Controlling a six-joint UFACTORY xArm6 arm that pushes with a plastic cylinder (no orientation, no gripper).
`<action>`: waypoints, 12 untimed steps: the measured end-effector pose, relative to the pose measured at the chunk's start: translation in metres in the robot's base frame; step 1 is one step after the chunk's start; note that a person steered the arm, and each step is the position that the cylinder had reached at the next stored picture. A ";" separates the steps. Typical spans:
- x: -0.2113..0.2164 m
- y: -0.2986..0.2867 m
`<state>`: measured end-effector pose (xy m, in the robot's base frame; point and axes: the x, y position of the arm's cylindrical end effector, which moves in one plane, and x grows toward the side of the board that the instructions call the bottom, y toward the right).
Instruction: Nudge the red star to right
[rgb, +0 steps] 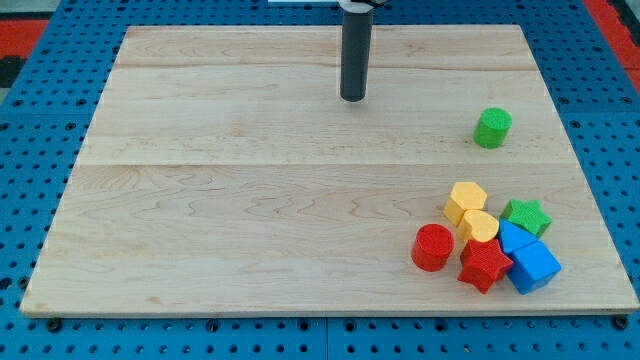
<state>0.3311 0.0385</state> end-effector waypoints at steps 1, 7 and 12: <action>0.000 0.000; 0.165 -0.039; 0.281 0.102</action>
<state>0.6119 0.1402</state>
